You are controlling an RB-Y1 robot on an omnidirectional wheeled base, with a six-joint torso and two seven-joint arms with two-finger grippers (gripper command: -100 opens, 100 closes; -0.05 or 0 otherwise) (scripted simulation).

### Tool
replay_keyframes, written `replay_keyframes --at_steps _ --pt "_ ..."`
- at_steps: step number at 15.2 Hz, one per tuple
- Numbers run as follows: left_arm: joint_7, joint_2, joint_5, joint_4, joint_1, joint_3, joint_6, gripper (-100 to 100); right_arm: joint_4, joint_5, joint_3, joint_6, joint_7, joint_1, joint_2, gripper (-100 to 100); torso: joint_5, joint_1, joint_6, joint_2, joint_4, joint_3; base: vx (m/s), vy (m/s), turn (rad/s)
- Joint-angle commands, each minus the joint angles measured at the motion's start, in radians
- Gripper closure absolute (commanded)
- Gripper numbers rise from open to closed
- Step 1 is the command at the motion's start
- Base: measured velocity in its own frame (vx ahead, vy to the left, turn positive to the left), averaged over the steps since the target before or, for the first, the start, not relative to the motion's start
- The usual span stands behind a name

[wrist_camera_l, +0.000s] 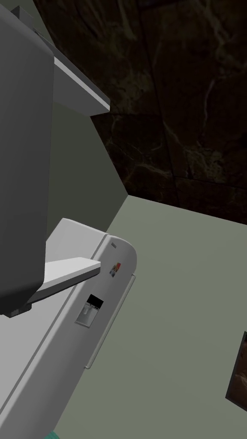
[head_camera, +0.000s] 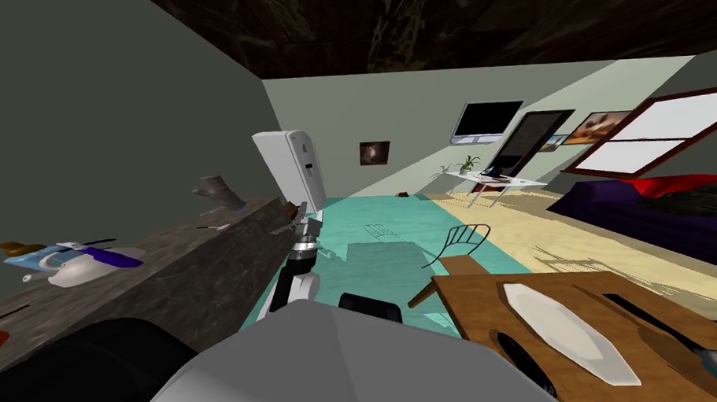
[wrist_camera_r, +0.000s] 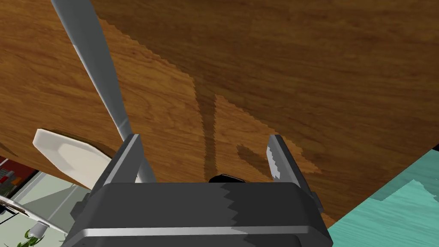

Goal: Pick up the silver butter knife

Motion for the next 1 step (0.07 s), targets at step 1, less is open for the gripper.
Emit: replay_keyframes --at_steps 1 --pt "0.0 0.0 0.0 0.0 0.0 0.0 0.0 0 0.0 0.0 0.0 0.0 0.0 0.0 0.0 100 0.0 0.0 0.0 0.0 0.0 0.0 -0.004 -0.014 0.005"
